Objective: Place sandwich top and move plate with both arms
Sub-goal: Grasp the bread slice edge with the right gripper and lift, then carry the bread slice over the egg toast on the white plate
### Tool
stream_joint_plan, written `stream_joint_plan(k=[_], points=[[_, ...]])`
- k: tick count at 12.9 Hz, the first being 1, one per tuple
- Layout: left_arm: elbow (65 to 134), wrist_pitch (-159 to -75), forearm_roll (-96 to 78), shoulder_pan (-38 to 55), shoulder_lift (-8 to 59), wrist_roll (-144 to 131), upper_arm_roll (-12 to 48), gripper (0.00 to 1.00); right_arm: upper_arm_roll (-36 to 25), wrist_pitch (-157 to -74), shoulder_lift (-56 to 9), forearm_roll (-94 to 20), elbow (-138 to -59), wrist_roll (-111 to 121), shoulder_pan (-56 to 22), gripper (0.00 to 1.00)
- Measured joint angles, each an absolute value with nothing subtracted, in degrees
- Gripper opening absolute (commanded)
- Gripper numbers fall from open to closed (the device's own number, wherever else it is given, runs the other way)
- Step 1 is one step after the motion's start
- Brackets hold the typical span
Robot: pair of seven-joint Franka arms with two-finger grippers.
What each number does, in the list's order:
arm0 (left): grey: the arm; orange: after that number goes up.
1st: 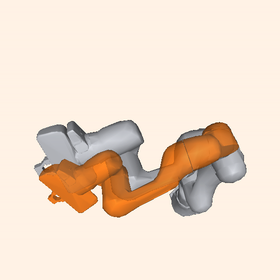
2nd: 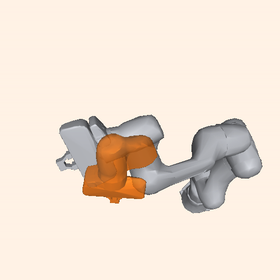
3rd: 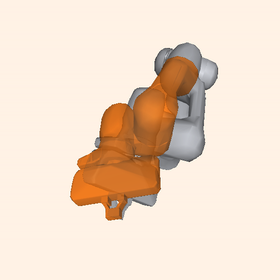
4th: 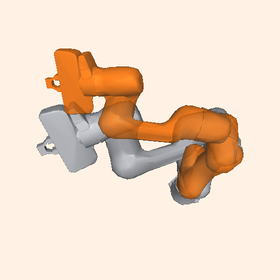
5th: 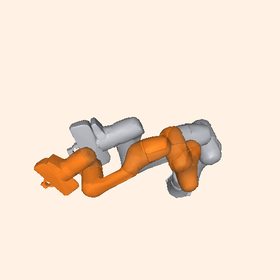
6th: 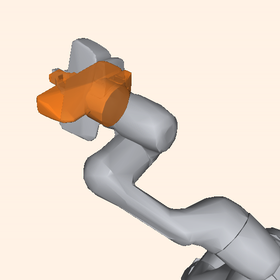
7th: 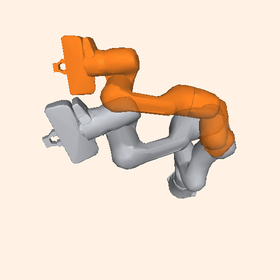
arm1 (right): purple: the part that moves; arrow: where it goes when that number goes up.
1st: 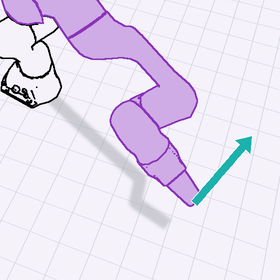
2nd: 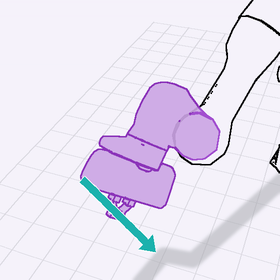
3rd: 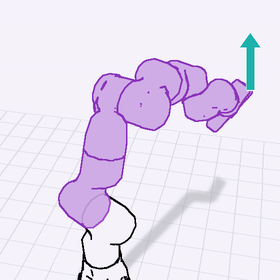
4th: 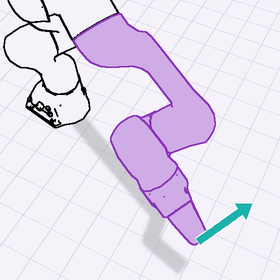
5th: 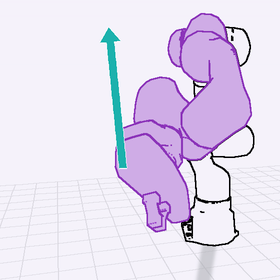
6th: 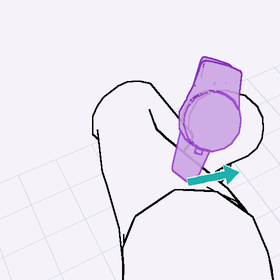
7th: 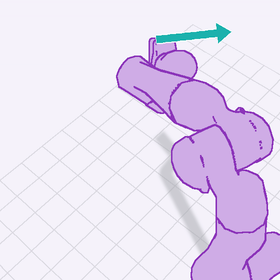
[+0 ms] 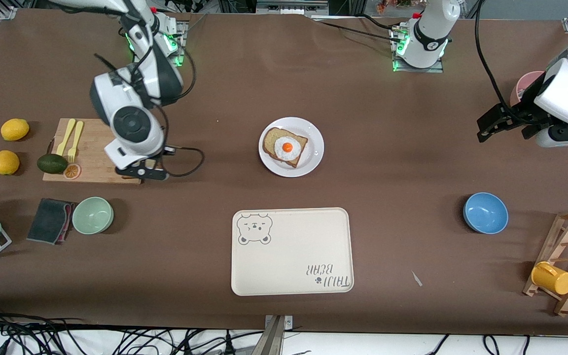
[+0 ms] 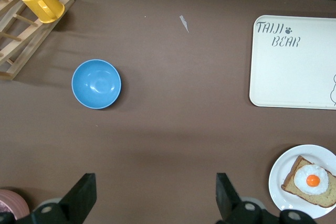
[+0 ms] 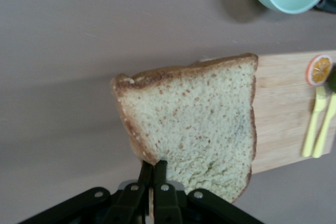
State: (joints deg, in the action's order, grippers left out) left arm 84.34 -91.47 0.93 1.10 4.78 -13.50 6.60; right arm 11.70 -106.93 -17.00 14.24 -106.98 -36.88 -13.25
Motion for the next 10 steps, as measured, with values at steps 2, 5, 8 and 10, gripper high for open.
stream_joint_plan(k=[2, 5, 8, 10], points=[[84.3, -91.5, 0.9, 1.1, 4.8, -13.5, 6.6, 1.00, 15.0, -106.7, -18.4, 12.8, -103.6, -42.4, -15.5, 0.00], [84.3, -91.5, 0.9, 1.1, 4.8, -13.5, 6.6, 1.00, 16.2, -106.2, -21.9, 9.7, -99.2, -44.9, -21.2, 0.00], [84.3, -91.5, 0.9, 1.1, 4.8, -13.5, 6.5, 1.00, 16.5, -106.3, -26.9, 7.0, -93.0, -45.9, -27.1, 0.00], [84.3, -91.5, 0.9, 1.0, 4.8, -13.5, 6.2, 1.00, 16.4, -106.3, -32.0, 6.9, -85.6, -47.4, -30.6, 0.00]])
